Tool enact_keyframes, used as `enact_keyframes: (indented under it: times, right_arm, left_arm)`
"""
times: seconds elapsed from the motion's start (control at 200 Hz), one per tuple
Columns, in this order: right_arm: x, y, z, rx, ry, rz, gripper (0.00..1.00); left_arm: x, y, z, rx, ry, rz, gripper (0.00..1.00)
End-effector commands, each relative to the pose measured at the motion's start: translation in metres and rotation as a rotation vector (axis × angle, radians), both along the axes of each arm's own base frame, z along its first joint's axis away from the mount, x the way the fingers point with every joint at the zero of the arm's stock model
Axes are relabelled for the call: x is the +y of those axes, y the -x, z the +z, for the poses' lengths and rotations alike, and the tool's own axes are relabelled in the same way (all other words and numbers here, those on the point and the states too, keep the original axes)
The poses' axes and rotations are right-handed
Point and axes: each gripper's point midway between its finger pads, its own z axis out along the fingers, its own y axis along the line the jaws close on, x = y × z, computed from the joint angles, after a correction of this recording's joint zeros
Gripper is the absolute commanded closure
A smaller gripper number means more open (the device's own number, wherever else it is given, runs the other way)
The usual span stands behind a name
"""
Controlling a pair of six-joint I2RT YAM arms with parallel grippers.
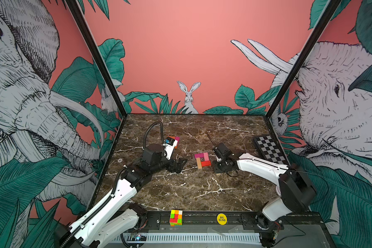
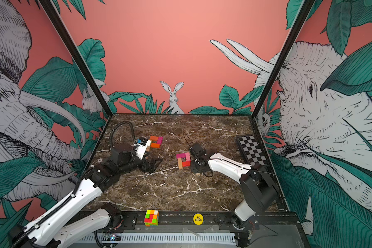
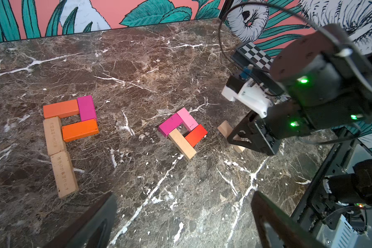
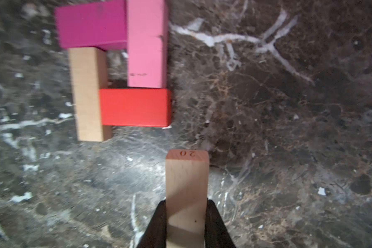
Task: Assemble the letter p with building blocks
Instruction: Pick up the building block from the center of the board.
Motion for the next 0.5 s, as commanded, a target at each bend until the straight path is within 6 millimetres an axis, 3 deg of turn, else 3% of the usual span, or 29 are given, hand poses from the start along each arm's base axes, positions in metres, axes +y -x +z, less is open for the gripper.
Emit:
enact_keyframes:
  times: [0.0,0.28,0.32,0.495]
  right_arm:
    - [-0.001,0.019,-0.002,0.029,0.013,-0.044,0.86]
    - [0.048,0.038,-0.012,0.025,0.008,0.021,0.87]
    - [0.053,0.039,-0.024,0.047,0.025,0.028,0.87]
    - [0.074,0.039,-0.042,0.073,0.023,0.038,0.88]
  left_arm:
    - [0.011,0.006,-0.002,-0.011,-0.024,0.018,0.0]
    - [0.045,0.018,-0.009,-0.035,-0.098,0.117,0.0]
    - [0.048,0.019,-0.011,-0.041,-0.105,0.126,0.0]
    - [0.054,0.017,-0.014,-0.049,-0.135,0.144,0.01]
